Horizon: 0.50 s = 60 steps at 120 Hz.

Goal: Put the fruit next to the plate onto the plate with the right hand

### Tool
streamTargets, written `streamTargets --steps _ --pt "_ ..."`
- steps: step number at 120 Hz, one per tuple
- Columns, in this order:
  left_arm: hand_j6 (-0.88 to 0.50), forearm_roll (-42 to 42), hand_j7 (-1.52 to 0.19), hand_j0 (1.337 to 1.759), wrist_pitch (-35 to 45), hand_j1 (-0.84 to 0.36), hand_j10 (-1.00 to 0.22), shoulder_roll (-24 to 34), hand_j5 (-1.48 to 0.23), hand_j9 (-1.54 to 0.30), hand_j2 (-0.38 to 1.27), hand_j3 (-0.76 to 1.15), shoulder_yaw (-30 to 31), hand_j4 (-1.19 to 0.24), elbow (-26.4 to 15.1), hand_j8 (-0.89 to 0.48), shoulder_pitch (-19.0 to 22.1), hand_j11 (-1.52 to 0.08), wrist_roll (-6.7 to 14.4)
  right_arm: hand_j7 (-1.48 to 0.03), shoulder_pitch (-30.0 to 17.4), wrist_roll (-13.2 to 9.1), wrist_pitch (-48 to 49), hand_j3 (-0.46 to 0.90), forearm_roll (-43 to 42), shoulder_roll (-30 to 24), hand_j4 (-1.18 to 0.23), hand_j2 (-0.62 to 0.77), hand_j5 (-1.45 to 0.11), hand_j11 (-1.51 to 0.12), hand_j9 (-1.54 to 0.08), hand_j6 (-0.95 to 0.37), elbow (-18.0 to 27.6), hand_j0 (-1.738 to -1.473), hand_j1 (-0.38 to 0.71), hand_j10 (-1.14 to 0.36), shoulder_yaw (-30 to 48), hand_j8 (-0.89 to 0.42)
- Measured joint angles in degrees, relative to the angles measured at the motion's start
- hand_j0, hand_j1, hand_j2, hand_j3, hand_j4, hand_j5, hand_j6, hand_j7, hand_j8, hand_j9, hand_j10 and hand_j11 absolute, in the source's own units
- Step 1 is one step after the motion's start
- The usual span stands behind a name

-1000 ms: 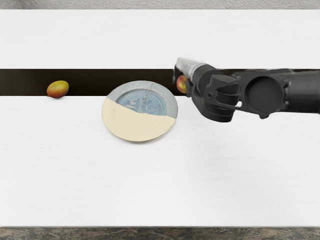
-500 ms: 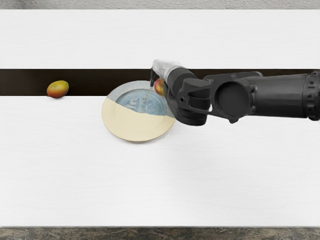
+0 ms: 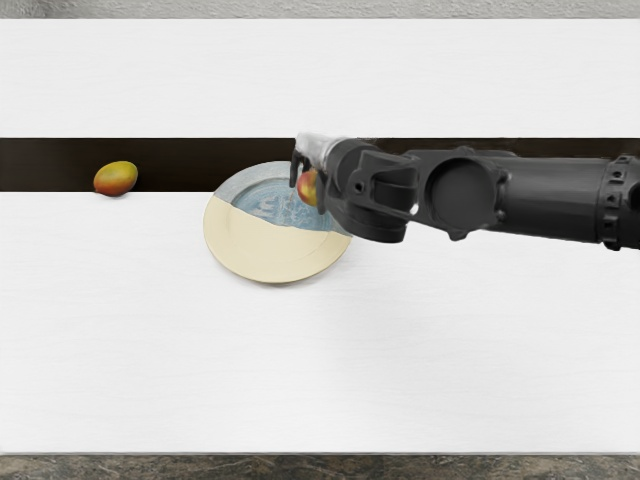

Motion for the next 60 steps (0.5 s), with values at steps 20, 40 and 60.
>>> streamTargets --steps 20,40,60 --pt "0.0 0.0 0.0 1.658 0.0 0.35 0.0 0.0 0.0 0.0 0.0 0.0 0.0 0.0 -0.02 0.0 0.17 0.0 0.0 -0.93 -1.57 -0.01 1.07 0.0 -0.09 0.0 -0.7 0.13 -0.94 -1.0 -0.97 -0.49 0.02 -1.653 0.22 -0.69 1.64 -0.44" --pt "0.0 0.0 0.0 1.658 0.0 0.35 0.0 0.0 0.0 0.0 0.0 0.0 -0.01 0.0 -0.01 0.0 0.17 0.0 0.01 -0.56 -2.85 -0.09 -0.21 0.0 -1.85 0.0 -0.42 0.08 -0.57 -0.6 -0.59 -0.3 -0.43 -1.655 -0.01 -0.42 2.15 -0.27" --pt "0.0 0.0 0.0 1.658 0.0 0.35 0.0 0.0 0.0 0.0 0.0 0.0 -0.01 0.0 0.0 0.0 0.09 0.0 0.01 -0.25 -3.98 -0.13 -0.7 0.0 -1.53 0.0 -0.19 0.04 -0.25 -0.27 -0.26 -0.13 -0.49 -1.657 -0.2 -0.19 4.55 -0.12"
